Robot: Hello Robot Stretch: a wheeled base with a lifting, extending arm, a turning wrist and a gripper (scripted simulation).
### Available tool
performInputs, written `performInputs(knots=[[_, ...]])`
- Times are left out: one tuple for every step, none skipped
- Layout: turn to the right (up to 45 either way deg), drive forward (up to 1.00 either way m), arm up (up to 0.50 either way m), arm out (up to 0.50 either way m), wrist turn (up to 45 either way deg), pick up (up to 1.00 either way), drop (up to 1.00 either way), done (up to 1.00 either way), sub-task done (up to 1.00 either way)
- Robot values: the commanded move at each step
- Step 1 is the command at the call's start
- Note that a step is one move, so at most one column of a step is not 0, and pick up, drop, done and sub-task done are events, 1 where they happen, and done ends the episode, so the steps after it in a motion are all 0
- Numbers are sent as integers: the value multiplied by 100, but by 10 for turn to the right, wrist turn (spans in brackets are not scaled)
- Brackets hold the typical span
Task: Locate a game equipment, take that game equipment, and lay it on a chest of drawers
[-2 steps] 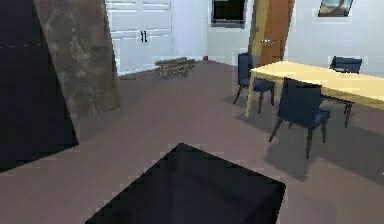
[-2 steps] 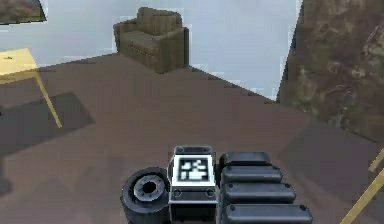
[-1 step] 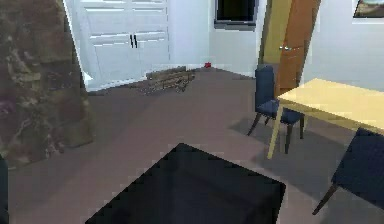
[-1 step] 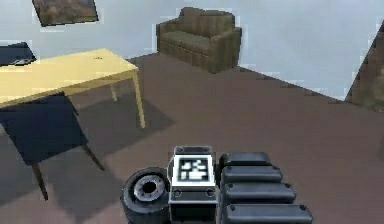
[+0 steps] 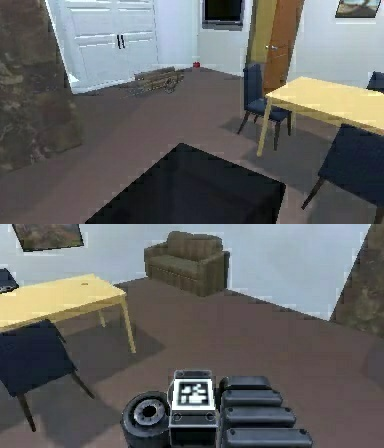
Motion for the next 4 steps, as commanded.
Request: performInputs(knots=[[0,100,0,0,0,0,0,0,0],[0,100,0,0,0,0,0,0,0],[0,55,0,0,0,0,0,0,0],[330,0,0,0,0,0,0,0,0]])
